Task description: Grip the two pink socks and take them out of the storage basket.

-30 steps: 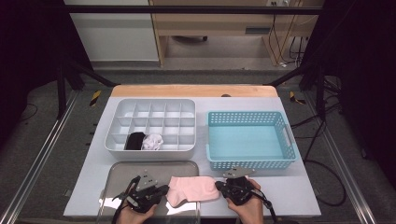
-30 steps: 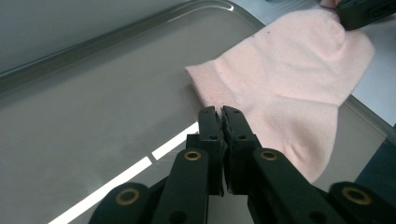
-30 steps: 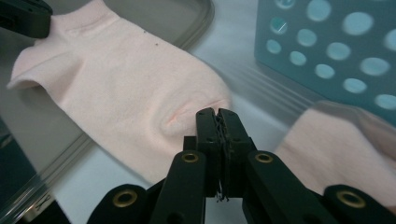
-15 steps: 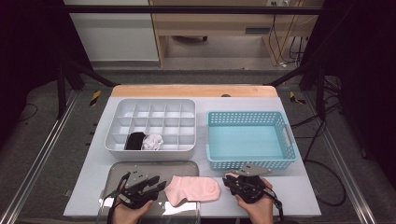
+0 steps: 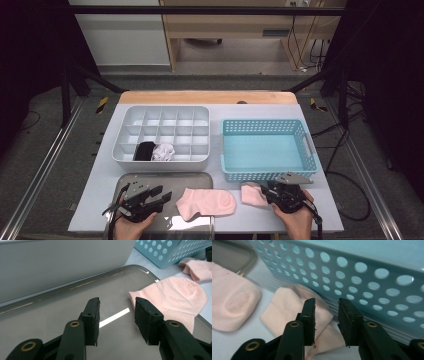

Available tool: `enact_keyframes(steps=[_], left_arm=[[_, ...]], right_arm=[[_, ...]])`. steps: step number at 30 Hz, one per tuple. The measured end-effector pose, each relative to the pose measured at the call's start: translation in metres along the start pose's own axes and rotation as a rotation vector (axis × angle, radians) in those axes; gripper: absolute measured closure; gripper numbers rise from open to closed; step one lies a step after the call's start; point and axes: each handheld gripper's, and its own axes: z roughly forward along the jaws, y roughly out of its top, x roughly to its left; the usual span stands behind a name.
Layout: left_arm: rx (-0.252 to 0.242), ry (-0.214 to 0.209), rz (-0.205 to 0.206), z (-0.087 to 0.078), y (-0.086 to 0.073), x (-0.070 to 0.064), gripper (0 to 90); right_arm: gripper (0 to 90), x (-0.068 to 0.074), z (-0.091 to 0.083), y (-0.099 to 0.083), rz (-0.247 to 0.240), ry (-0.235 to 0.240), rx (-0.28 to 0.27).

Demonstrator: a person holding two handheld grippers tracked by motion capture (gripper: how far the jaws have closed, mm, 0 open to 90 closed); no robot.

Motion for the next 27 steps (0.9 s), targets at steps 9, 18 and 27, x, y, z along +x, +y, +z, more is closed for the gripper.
enact_keyframes(steps=[9, 18, 27], left_arm=[[0.015, -0.010, 0.003, 0.004, -0.001, -0.001, 53.6], [0.012, -0.009, -0.007, 0.003, -0.002, 0.000, 54.3], [0.014, -0.006, -0.007, 0.003, -0.002, 0.001, 54.6]], right_arm=[[85.7, -0.002, 0.016, 0.000, -0.024, 0.048, 0.056], [89.0, -0.002, -0.012, 0.002, 0.013, 0.062, -0.027], [89.1, -0.027, -0.034, -0.005, 0.074, -0.094, -0.030]])
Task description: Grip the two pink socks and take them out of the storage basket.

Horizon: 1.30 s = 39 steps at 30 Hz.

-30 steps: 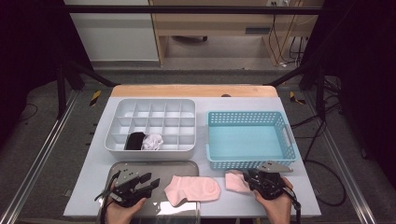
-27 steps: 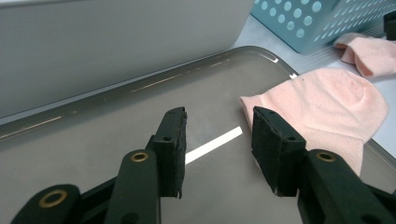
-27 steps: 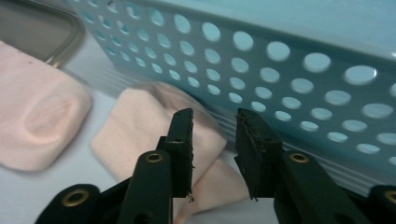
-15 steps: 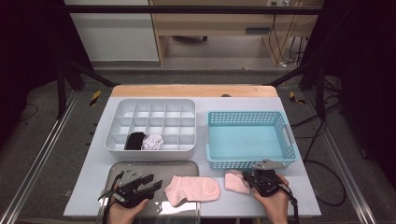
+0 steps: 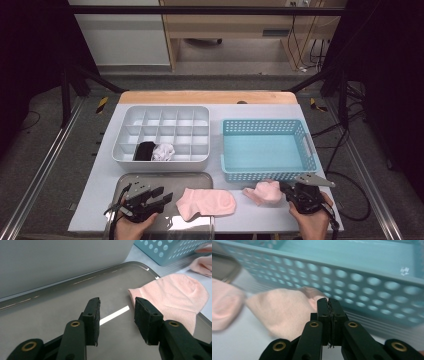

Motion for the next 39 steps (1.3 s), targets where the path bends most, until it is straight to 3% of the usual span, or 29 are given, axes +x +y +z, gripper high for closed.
enact_keyframes(steps=[4, 7, 11, 14, 20, 23, 27, 30, 35, 39], left_arm=[[0.001, 0.000, -0.002, 0.000, 0.000, 0.000, 54.6], [0.003, -0.002, -0.003, 0.001, 0.000, 0.000, 54.6], [0.003, -0.003, -0.001, 0.001, 0.000, 0.000, 54.6], [0.002, -0.002, -0.003, 0.001, 0.000, 0.000, 54.6], [-0.010, 0.001, -0.003, -0.001, 0.000, 0.000, 54.7], [-0.017, -0.001, -0.002, -0.003, 0.000, 0.000, 54.7], [-0.021, -0.004, 0.002, -0.004, 0.001, -0.002, 54.8], [-0.027, -0.006, 0.002, -0.004, 0.001, -0.002, 54.8], [-0.031, -0.004, 0.005, -0.006, 0.001, -0.002, 54.9], [-0.037, -0.001, 0.008, -0.006, 0.001, -0.002, 54.9]], right_arm=[[89.0, -0.012, 0.001, -0.004, 0.070, -0.094, 0.042], [88.9, -0.018, 0.007, -0.008, 0.097, -0.116, 0.071], [84.7, -0.020, 0.012, -0.011, 0.086, -0.121, 0.068], [80.5, -0.016, 0.005, -0.007, 0.060, -0.095, 0.003], [80.5, 0.013, -0.007, 0.004, -0.029, 0.048, -0.093], [83.6, 0.033, -0.006, 0.008, -0.072, 0.135, -0.097], [85.5, 0.056, 0.006, 0.007, -0.130, 0.212, -0.062], [85.0, 0.065, 0.018, 0.003, -0.161, 0.213, -0.007], [82.2, 0.064, 0.035, -0.003, -0.175, 0.202, 0.084], [73.7, 0.062, 0.039, -0.006, -0.205, 0.164, 0.101]])
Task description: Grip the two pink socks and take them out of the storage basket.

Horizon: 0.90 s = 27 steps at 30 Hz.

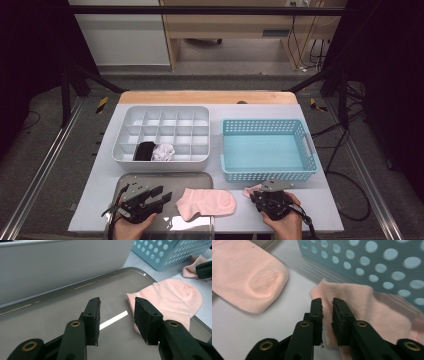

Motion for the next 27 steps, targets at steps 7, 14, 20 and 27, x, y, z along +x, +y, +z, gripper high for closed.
enact_keyframes(steps=[7, 14, 20, 27], left_arm=[[-0.001, 0.000, 0.001, 0.000, 0.000, -0.001, 54.8], [-0.007, -0.003, 0.001, -0.001, 0.000, -0.001, 54.9], [-0.019, -0.005, -0.002, -0.002, 0.002, -0.001, 55.0], [-0.021, -0.012, 0.005, -0.002, 0.004, -0.003, 55.0]], right_arm=[[81.0, -0.001, 0.001, -0.002, -0.036, -0.032, 0.032], [88.2, -0.003, -0.008, 0.000, 0.006, -0.013, 0.007], [88.1, -0.001, -0.027, 0.004, 0.083, 0.103, -0.094], [88.2, 0.007, -0.020, 0.010, 0.131, 0.227, -0.118]])
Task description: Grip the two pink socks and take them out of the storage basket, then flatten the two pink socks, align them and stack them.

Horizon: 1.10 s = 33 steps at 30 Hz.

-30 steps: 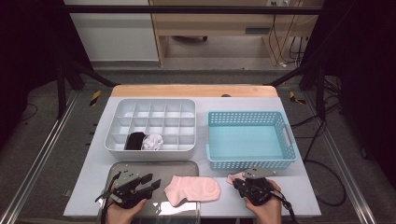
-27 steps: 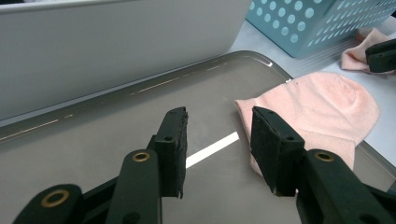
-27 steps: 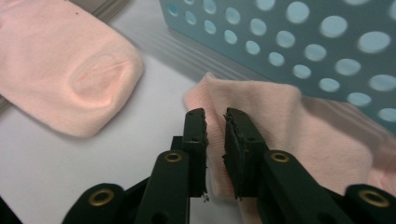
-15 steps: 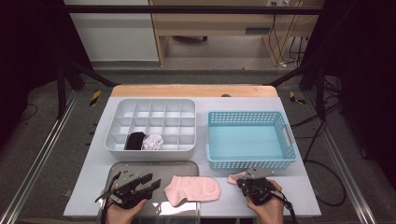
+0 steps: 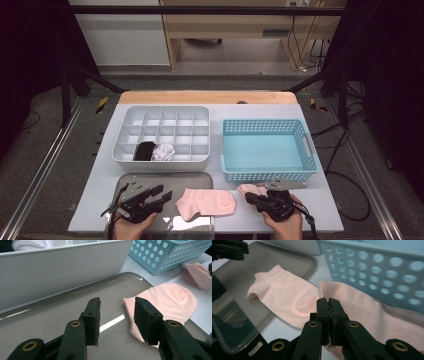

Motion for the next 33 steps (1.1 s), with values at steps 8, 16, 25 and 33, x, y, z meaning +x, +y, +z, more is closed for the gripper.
enact_keyframes(steps=[8, 16, 25, 33], left_arm=[[-0.001, -0.017, 0.019, 0.003, 0.005, -0.007, 54.8], [-0.011, -0.054, 0.057, 0.007, 0.019, -0.022, 54.3], [0.001, -0.098, 0.107, 0.035, 0.043, -0.058, 56.5], [0.070, -0.131, 0.124, 0.072, 0.051, -0.088, 57.2]], right_arm=[[84.7, 0.005, 0.030, 0.002, -0.032, -0.009, 0.052], [70.6, -0.006, 0.000, 0.008, -0.043, -0.085, -0.055], [62.2, -0.042, -0.021, -0.004, 0.006, -0.236, -0.059], [63.8, -0.056, -0.020, -0.012, 0.013, -0.289, 0.007]])
